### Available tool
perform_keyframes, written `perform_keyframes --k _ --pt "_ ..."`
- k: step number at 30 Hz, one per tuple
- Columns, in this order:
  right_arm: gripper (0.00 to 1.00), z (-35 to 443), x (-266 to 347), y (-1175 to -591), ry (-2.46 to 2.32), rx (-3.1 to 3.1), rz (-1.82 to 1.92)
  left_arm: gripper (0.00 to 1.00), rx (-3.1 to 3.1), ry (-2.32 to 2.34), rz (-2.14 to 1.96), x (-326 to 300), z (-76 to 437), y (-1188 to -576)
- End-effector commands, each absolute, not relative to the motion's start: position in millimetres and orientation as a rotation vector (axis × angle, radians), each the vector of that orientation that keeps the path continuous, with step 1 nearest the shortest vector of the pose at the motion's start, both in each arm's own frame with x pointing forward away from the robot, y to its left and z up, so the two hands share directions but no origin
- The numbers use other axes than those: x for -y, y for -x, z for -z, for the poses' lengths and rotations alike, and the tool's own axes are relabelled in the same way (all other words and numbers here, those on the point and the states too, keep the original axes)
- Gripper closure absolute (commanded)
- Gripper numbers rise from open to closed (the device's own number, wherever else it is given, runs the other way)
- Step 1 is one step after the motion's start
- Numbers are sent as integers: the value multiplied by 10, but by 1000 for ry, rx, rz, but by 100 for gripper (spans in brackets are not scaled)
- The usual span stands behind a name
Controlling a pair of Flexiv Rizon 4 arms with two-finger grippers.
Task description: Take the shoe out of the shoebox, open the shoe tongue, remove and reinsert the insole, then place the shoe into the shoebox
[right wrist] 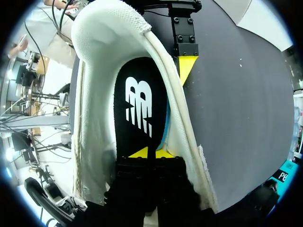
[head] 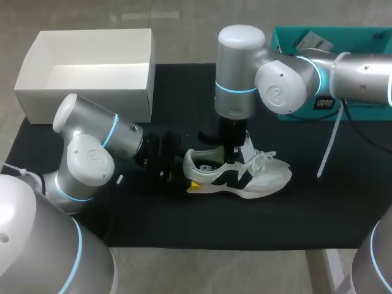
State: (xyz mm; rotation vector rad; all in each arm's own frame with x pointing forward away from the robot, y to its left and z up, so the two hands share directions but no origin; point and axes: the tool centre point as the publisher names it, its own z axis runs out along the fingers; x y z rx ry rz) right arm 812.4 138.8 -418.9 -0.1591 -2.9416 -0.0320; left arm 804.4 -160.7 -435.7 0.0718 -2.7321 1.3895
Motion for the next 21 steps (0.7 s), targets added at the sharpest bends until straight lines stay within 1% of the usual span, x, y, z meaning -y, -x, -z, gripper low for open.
perform_keyframes --k 1,8,13,21 --pt "100 4321 -1355 -8043 187 2950 33 100 2733 -71 -1385 1593 4386 -8060" --pt "100 4033 -1189 -7964 243 3009 68 100 2733 -71 -1385 1593 4386 -8060" --pt "100 3821 -1132 -7960 258 3066 158 100 2733 -71 -1385 1593 4386 -8060" --pt "100 3693 -1201 -8080 238 3139 364 100 2733 -71 -1385 1593 4386 -8060"
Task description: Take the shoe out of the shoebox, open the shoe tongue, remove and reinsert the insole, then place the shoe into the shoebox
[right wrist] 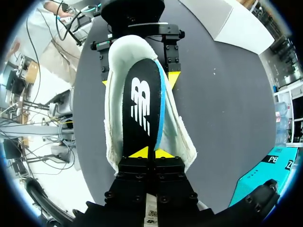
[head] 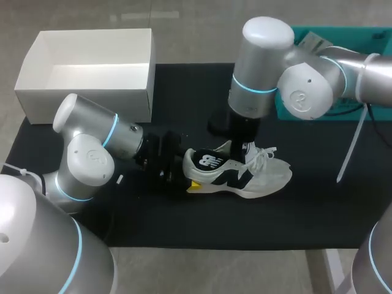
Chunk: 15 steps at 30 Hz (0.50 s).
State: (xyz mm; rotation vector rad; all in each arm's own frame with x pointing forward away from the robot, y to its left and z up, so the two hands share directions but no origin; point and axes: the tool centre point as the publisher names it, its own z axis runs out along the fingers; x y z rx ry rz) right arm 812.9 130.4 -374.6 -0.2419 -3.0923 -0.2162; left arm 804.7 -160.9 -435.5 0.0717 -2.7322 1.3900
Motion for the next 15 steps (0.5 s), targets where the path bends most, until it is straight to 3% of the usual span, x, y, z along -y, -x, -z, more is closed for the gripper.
perform_keyframes --k 1,15 --pt "100 3679 -1214 -8096 231 3146 397 100 2733 -71 -1385 1593 4386 -8060" --pt "100 3261 -1447 -8366 186 3209 715 100 2733 -71 -1385 1593 4386 -8060"
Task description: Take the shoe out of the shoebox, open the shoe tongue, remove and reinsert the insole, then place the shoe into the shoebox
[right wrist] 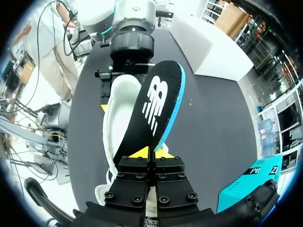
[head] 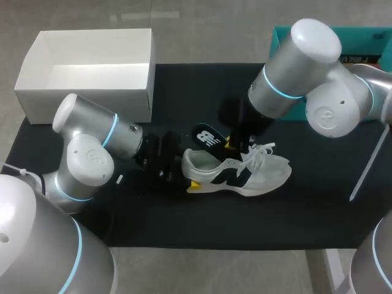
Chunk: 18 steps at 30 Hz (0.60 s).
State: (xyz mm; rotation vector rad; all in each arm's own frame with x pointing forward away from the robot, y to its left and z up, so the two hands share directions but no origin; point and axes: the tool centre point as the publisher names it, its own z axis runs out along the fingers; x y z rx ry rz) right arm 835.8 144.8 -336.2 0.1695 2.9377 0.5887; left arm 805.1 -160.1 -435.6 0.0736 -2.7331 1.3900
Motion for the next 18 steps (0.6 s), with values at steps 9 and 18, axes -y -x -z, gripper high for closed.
perform_keyframes --k 9,18 --pt "100 2809 -1518 -8457 -267 -2814 -704 100 2733 -71 -1385 1593 4386 -8060" --pt "100 2602 -1593 -8536 -278 -2709 -874 100 2733 -71 -1385 1593 4386 -8060"
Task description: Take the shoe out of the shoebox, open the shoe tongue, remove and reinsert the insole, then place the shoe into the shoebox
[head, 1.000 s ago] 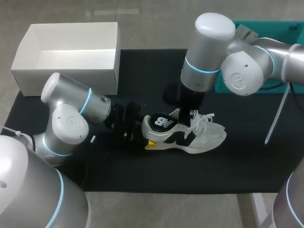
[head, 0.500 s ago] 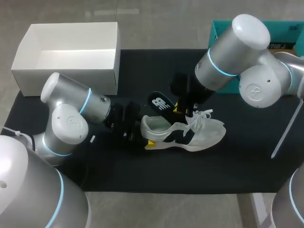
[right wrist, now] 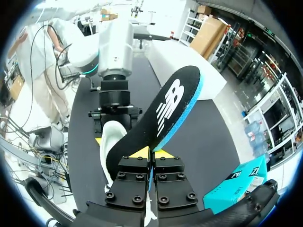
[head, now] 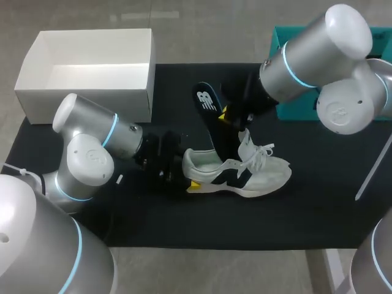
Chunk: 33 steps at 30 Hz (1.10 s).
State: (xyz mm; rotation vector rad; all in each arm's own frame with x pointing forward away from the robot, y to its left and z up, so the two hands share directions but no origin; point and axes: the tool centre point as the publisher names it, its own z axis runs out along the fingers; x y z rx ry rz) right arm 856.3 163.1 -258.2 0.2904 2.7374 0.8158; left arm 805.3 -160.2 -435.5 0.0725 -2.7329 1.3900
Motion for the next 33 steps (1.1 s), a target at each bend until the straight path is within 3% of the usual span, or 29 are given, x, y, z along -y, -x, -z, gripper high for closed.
perform_keyframes --k 1,25,33 --pt "100 2581 -1610 -8540 -279 -2700 -894 100 2733 -71 -1385 1593 4386 -8060" --pt "100 1669 -1719 -8343 -235 -2448 -1064 100 2733 -71 -1385 1593 4386 -8060" --pt "100 1625 -1752 -8300 -219 -2460 -1051 100 2733 -71 -1385 1593 4386 -8060"
